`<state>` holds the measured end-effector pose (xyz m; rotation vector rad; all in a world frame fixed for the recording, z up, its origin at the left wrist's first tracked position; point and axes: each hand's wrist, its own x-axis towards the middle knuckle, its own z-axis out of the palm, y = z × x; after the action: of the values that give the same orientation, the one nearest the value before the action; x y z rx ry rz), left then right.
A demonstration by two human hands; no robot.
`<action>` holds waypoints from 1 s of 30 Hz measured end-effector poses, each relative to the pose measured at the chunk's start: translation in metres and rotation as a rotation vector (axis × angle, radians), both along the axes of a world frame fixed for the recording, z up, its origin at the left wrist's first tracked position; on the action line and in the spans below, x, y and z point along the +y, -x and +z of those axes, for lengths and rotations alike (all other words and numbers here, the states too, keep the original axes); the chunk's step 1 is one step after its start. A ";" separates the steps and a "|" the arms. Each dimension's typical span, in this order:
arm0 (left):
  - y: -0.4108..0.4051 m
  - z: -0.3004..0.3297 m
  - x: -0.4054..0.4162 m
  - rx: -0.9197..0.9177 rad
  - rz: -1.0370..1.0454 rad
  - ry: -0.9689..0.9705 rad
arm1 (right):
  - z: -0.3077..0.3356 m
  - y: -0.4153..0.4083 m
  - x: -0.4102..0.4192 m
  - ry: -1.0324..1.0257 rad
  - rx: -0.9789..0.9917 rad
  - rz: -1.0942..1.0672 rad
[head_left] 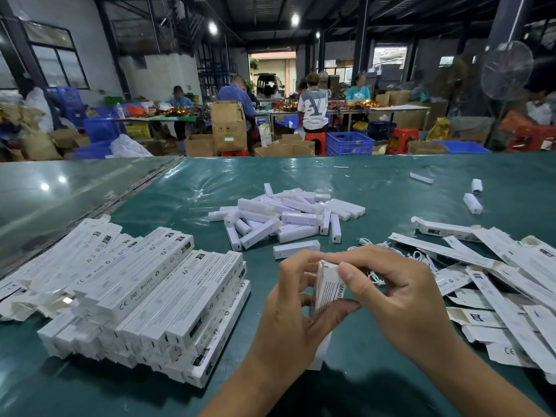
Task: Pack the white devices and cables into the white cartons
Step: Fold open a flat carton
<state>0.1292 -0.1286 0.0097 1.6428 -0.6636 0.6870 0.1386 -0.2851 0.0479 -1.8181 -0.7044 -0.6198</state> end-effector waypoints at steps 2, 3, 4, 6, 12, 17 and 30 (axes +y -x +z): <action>0.000 0.001 0.001 -0.018 0.003 -0.011 | 0.001 0.001 0.000 -0.004 0.000 0.021; 0.000 0.000 0.001 -0.044 0.018 -0.033 | 0.002 0.002 0.000 -0.006 -0.003 0.026; 0.000 0.000 0.002 -0.083 0.040 -0.068 | 0.002 0.002 0.000 -0.006 -0.013 0.023; -0.002 -0.001 0.003 -0.156 0.062 -0.134 | 0.000 0.002 0.000 -0.013 -0.045 0.001; -0.006 -0.003 0.005 -0.179 0.093 -0.112 | -0.002 0.002 -0.003 0.074 -0.241 -0.028; -0.004 -0.006 0.005 0.143 -0.042 0.054 | -0.008 0.000 -0.004 0.175 -0.343 -0.019; -0.022 0.000 0.037 0.387 0.078 -0.217 | -0.020 -0.048 -0.033 -0.155 0.534 -0.142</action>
<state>0.1513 -0.0918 0.0097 1.9428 -0.4046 0.3424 0.1869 -0.3177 0.0283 -1.7878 -0.1654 -0.2463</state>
